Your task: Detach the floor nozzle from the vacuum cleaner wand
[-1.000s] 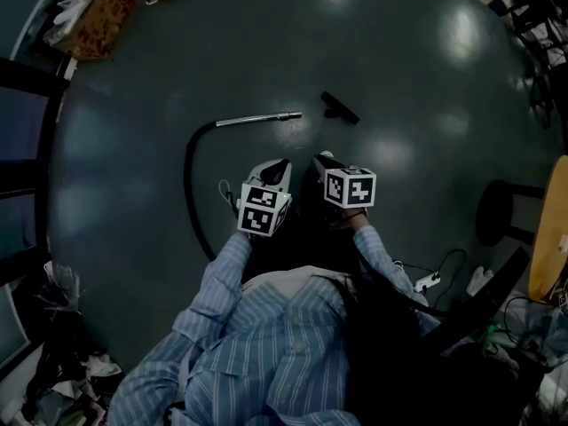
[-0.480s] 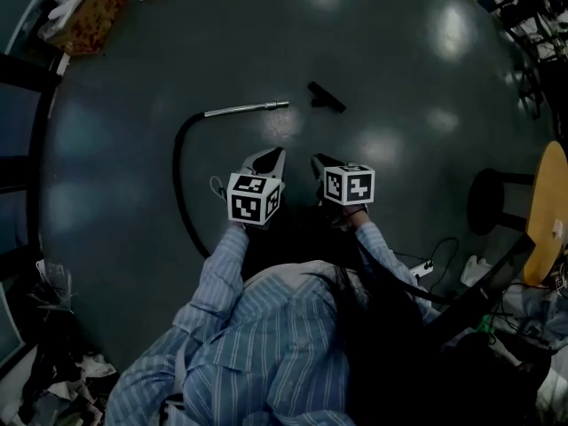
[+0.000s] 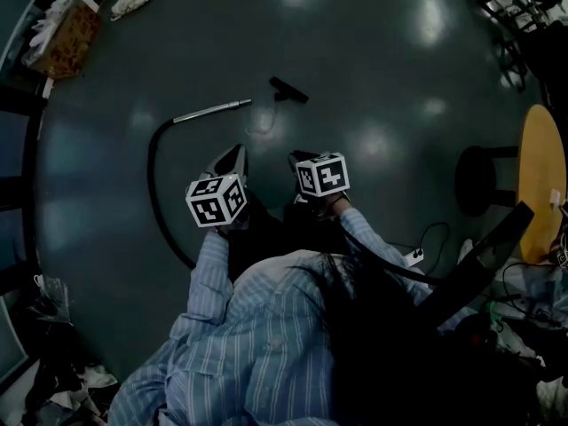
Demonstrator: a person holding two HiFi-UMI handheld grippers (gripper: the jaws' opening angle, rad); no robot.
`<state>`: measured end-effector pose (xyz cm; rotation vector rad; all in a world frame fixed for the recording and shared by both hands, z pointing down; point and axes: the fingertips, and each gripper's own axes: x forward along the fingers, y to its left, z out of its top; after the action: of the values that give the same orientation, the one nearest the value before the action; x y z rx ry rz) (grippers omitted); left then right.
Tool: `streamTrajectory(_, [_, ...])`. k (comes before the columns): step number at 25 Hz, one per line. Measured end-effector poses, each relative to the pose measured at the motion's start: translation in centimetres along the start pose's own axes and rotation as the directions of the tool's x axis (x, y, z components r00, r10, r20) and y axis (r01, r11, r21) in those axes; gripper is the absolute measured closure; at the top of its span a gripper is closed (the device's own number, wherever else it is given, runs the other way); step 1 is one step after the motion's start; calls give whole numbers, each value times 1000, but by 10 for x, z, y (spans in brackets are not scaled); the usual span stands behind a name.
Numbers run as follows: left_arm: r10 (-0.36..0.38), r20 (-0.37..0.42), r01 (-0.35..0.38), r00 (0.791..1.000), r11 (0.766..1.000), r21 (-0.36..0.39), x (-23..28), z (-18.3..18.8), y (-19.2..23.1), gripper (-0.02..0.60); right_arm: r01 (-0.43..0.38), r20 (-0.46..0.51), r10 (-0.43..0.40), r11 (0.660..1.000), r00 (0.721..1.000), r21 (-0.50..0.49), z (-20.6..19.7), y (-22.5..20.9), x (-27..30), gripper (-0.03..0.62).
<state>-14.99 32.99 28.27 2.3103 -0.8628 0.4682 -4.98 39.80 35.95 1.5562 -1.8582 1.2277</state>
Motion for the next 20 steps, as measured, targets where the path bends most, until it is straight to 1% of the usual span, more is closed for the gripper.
streamTrajectory(3, [2, 4, -2, 1000, 999, -43, 5, -18, -35, 574, -9, -5, 9, 1000, 1000, -25, -7, -22, -20, 545])
streamTrajectory(5, [1, -1, -1, 1000, 998, -58, 7, -28, -55, 574, -24, -12, 24, 999, 1000, -45, -12, -30, -31, 545])
streamTrajectory(10, [19, 11, -18, 1000, 999, -36, 6, -34, -89, 574, -77, -40, 73, 993, 997, -92, -22, -35, -45, 545])
streamTrajectory(14, [40, 20, -40, 999, 999, -32, 7, -30, -93, 574, -105, -41, 101, 988, 994, -115, -19, -32, -47, 545])
streamTrajectory(20, [43, 5, -43, 999, 999, -14, -8, -28, -78, 574, -127, -34, 124, 985, 992, -120, -14, -4, -39, 545])
